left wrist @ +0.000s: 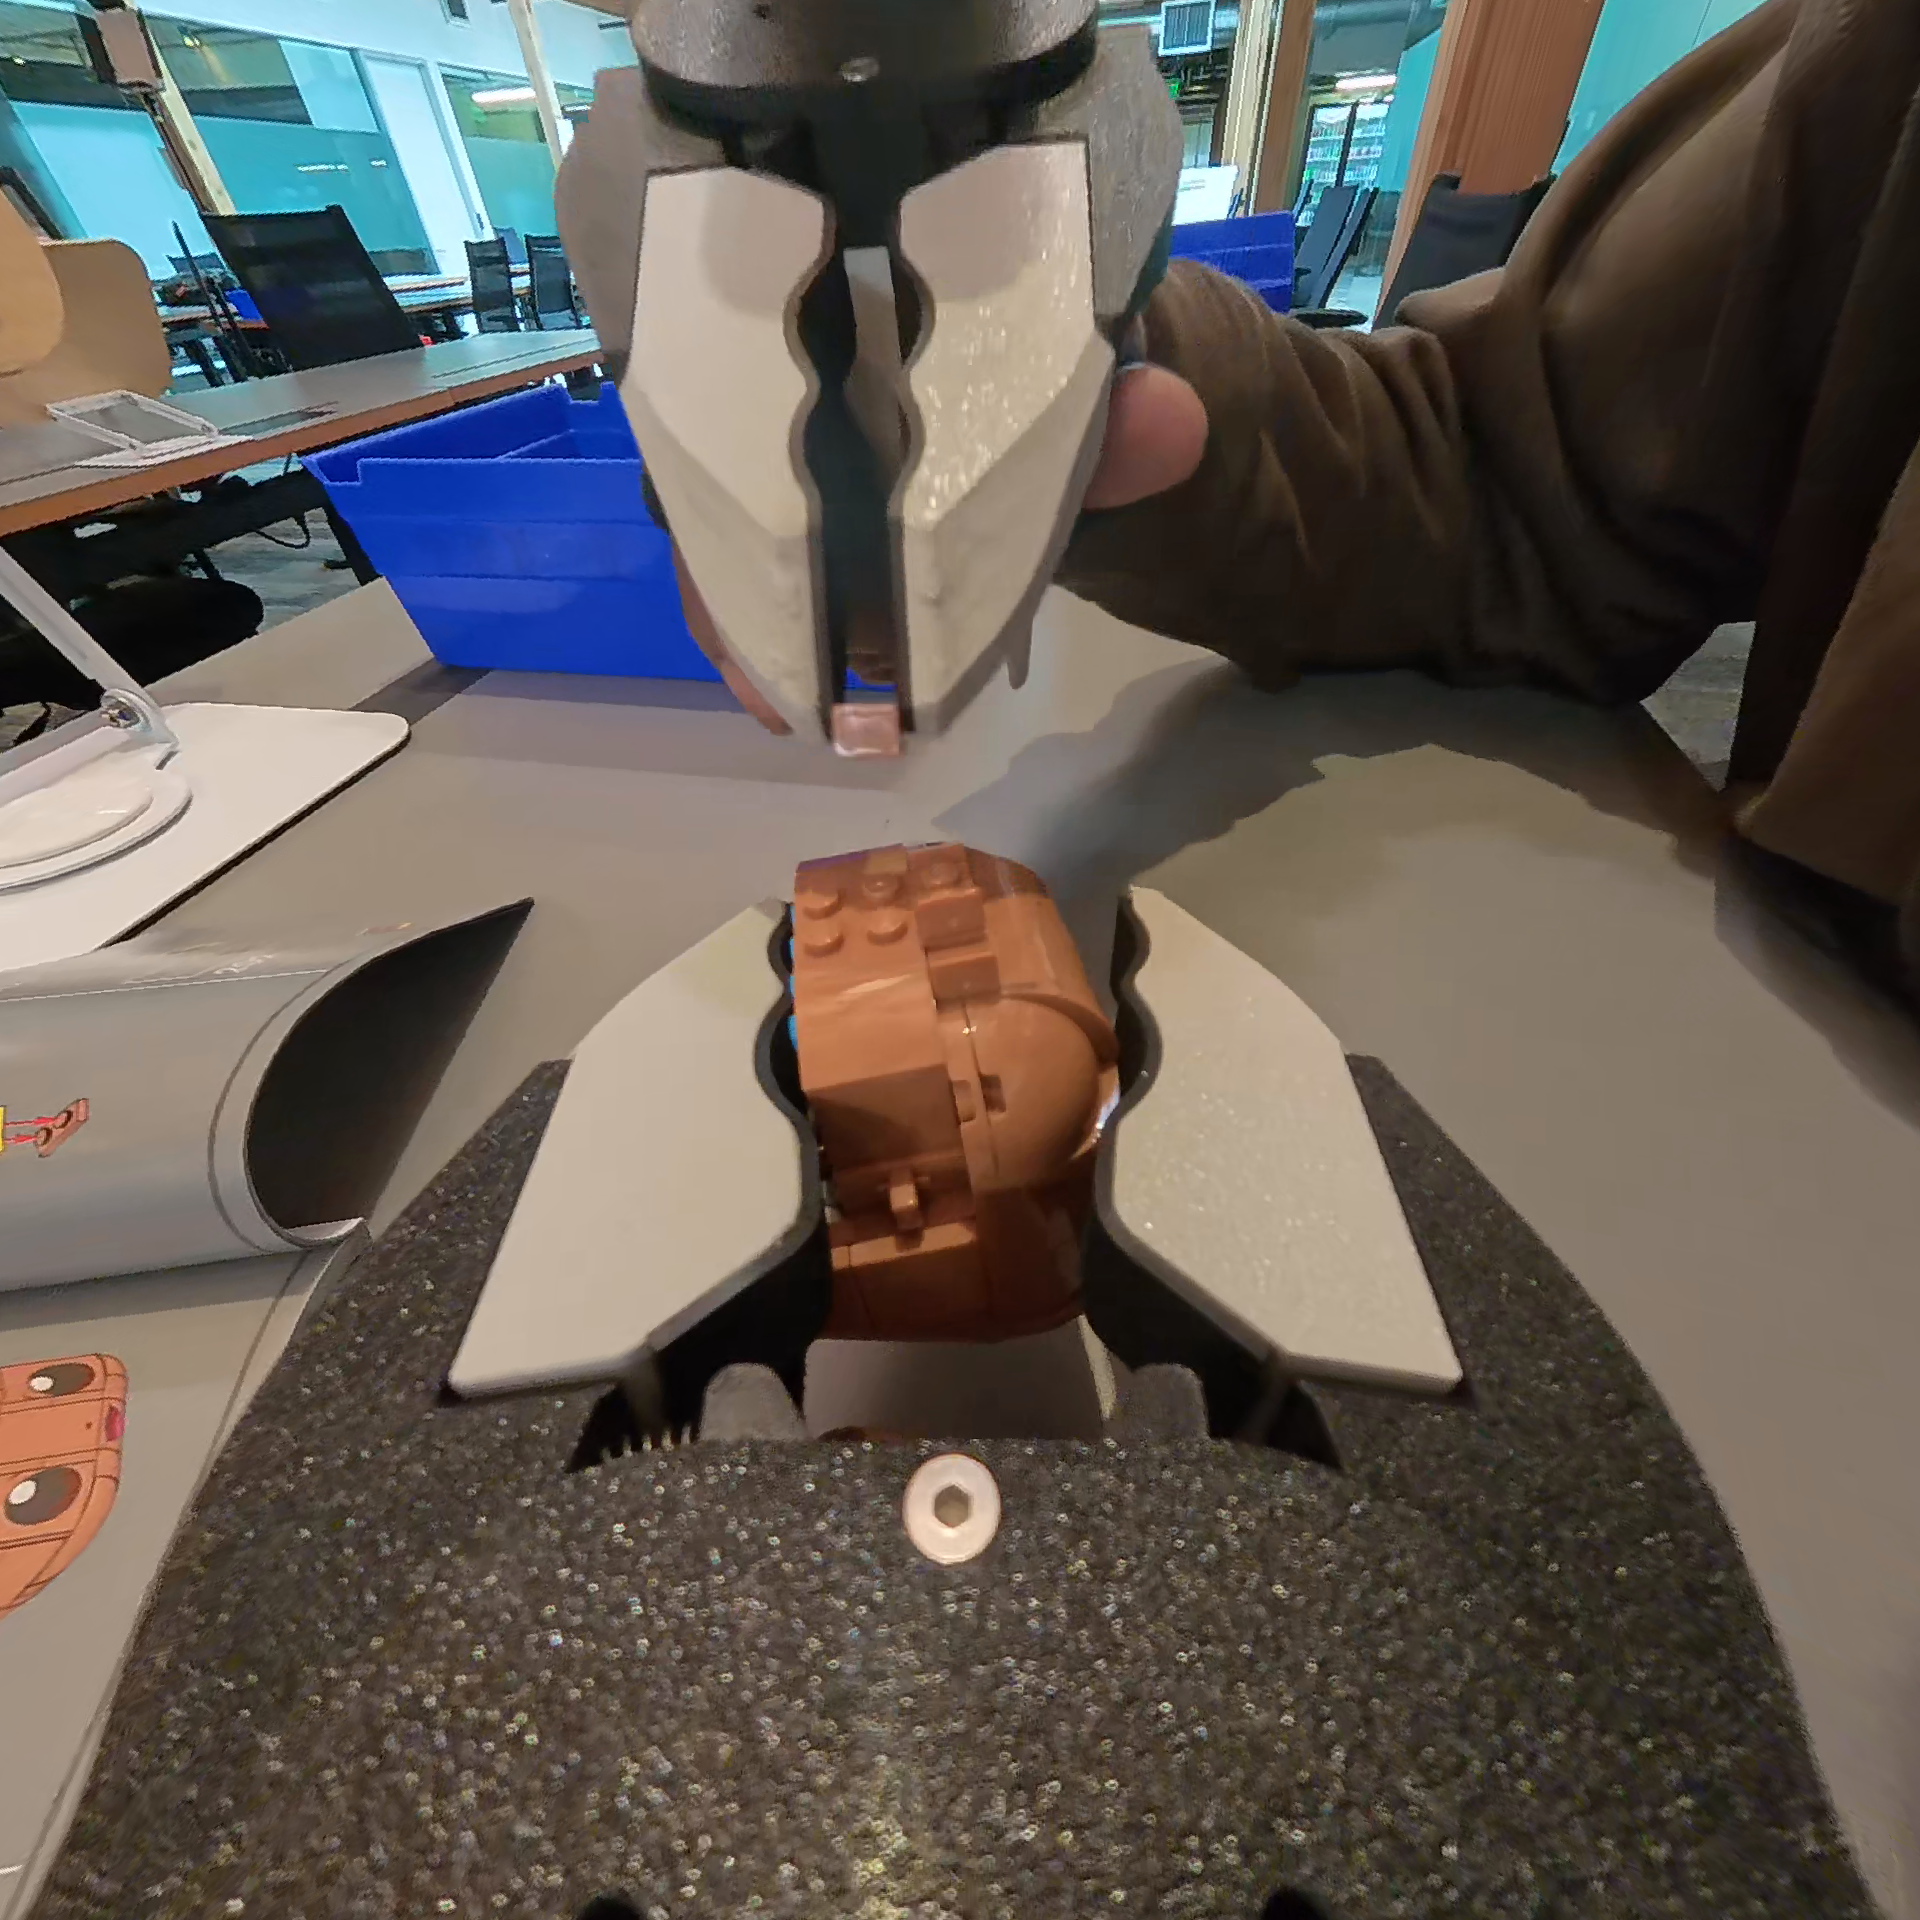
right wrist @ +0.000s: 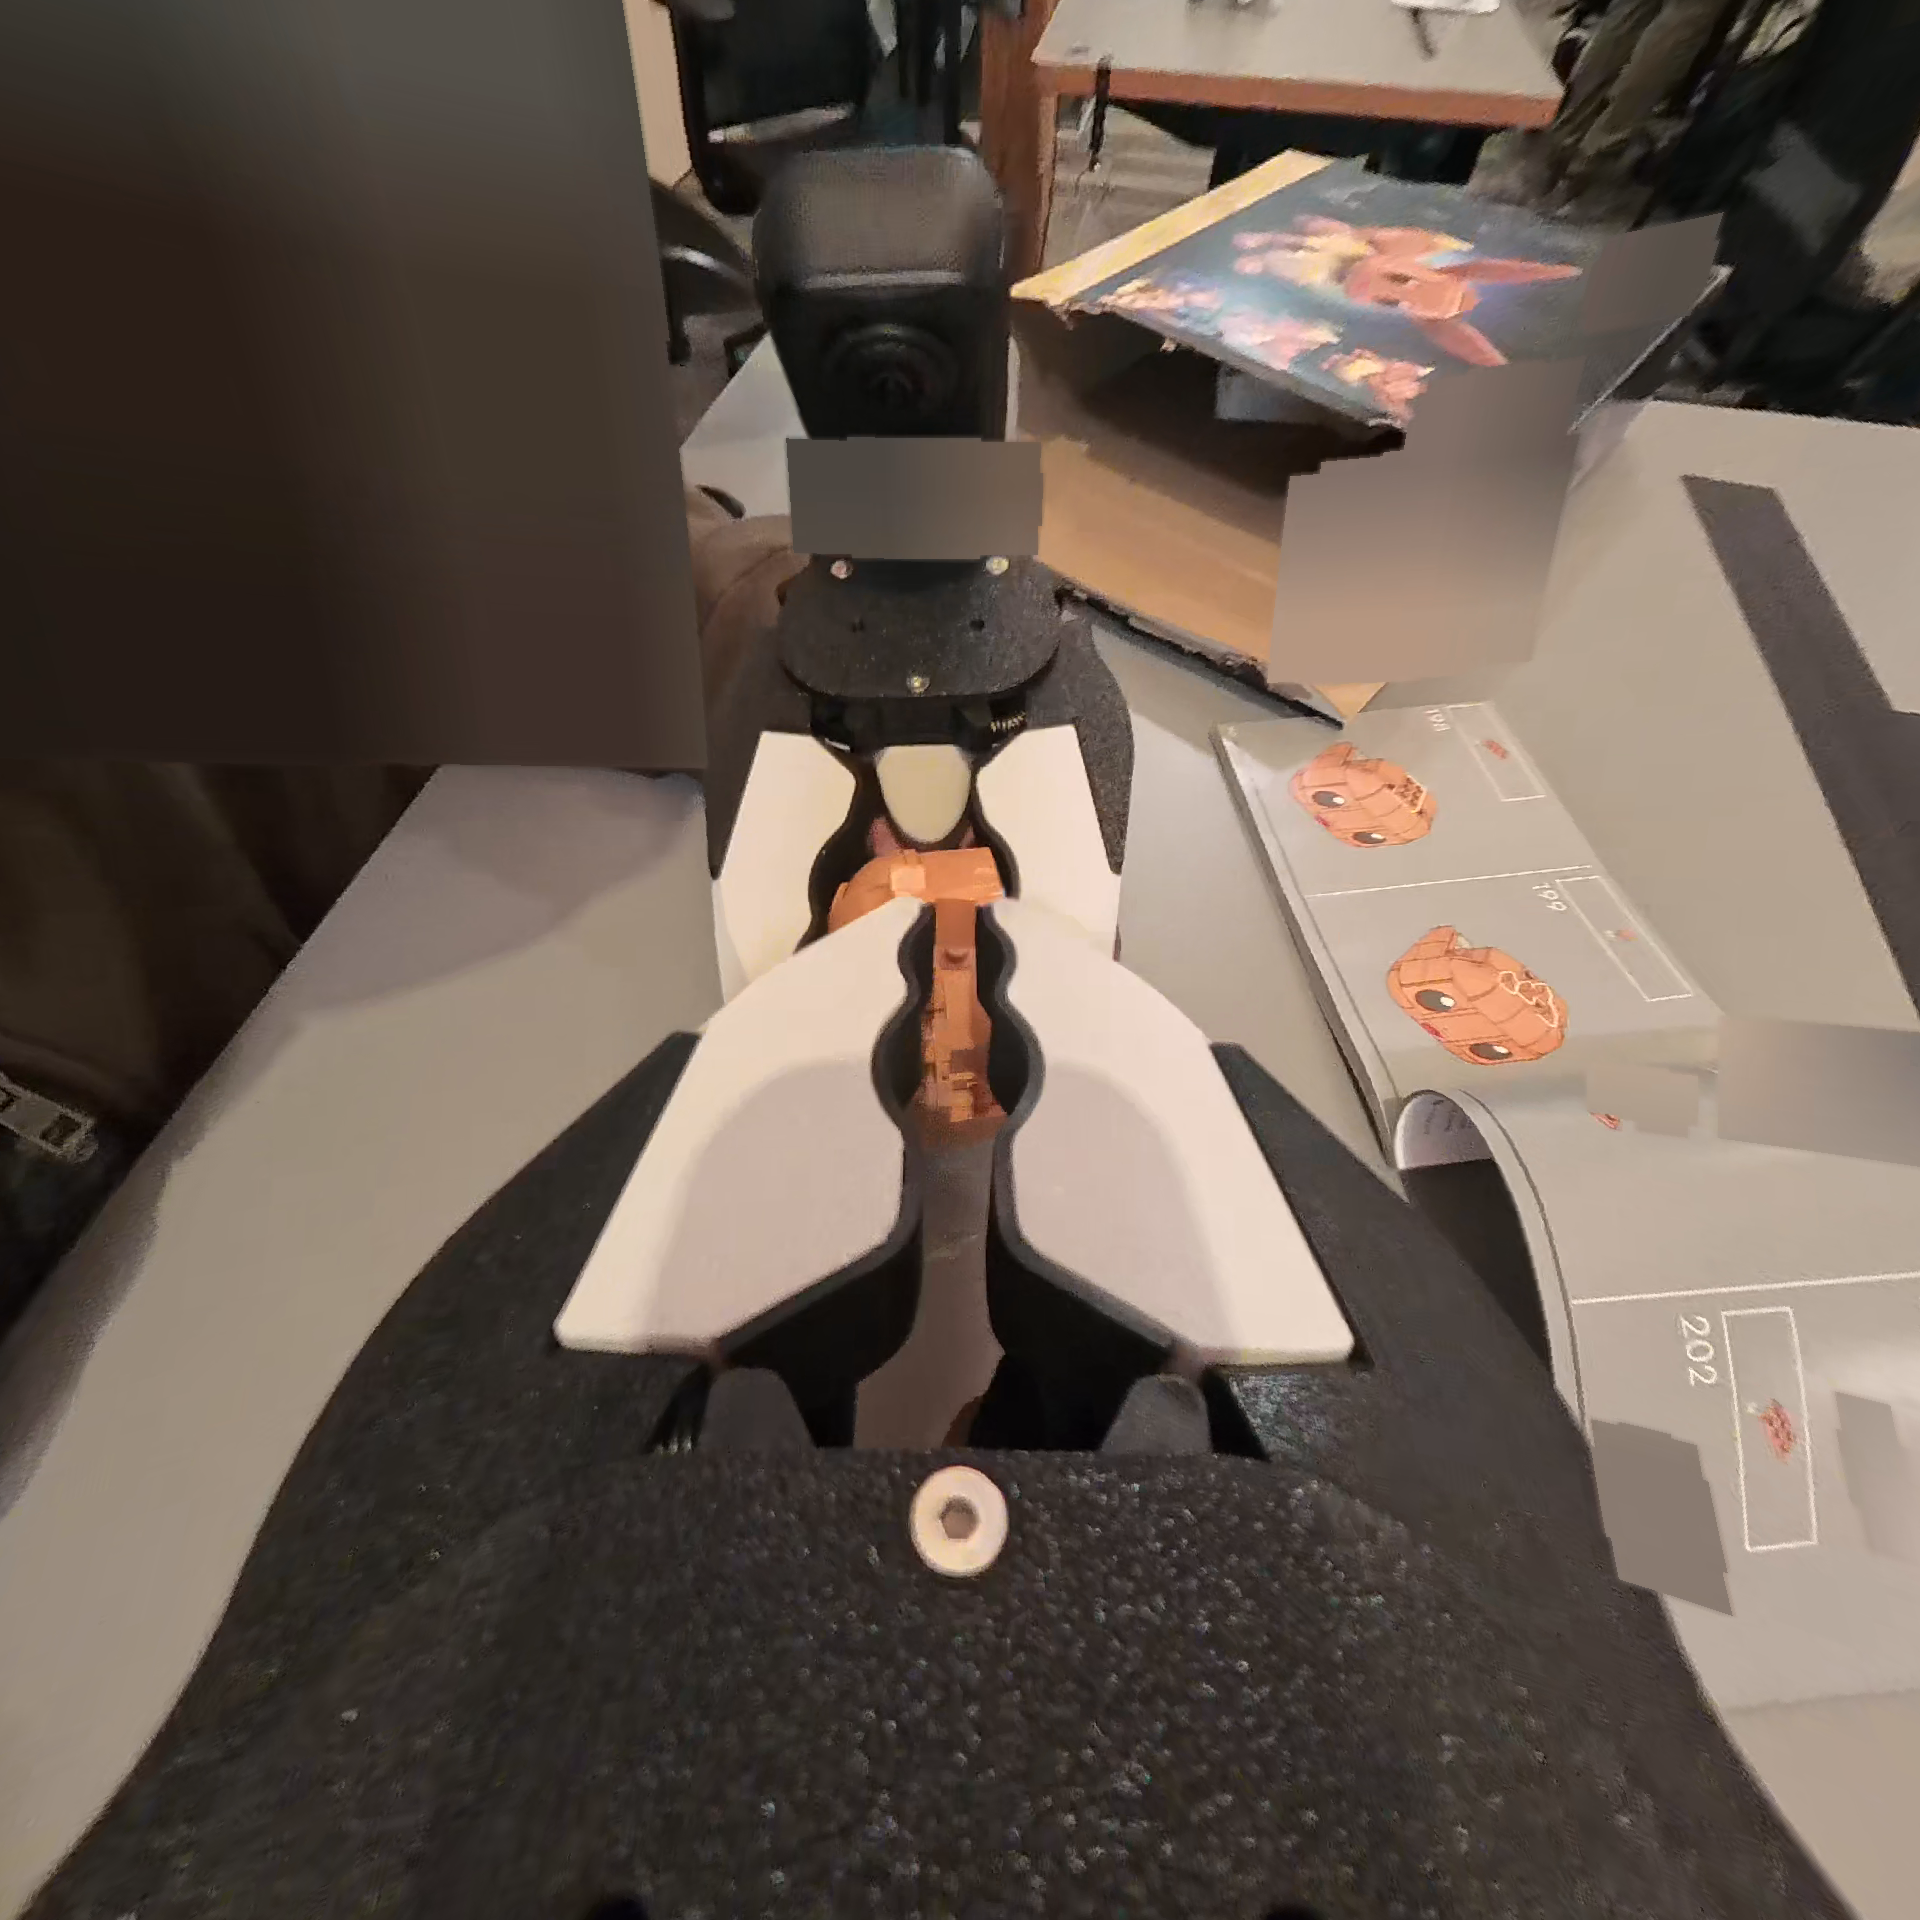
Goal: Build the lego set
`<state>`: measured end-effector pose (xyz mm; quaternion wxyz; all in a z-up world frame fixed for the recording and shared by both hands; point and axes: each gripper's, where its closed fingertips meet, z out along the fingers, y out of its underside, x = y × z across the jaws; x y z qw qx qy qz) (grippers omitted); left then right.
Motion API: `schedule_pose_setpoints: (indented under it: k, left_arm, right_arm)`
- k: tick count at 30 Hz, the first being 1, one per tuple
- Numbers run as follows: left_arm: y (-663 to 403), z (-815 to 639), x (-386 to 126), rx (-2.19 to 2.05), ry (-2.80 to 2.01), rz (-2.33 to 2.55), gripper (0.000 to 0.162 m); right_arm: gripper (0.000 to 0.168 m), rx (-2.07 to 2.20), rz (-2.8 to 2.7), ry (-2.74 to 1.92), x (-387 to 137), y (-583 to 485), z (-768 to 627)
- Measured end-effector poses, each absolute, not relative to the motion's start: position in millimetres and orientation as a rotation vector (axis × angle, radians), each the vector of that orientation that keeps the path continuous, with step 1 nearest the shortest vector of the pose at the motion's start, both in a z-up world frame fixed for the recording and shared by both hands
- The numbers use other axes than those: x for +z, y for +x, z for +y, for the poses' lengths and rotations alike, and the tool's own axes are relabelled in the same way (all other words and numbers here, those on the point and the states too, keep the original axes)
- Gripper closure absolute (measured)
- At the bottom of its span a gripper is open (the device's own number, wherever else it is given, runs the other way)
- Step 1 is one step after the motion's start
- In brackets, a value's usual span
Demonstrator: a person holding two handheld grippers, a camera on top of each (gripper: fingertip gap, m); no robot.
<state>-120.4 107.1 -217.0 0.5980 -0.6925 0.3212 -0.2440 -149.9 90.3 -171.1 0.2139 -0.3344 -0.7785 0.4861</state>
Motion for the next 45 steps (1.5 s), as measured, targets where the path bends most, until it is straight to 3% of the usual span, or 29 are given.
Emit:
schedule_pose_setpoints:
  k: [45]
  left_arm:
    - [-104, 103, -230, -0.525, -1.675, 0.856, 0.105]
  right_arm:
    - [0.161, 1.265, -2.461, -0.894, -201, -140, 85]
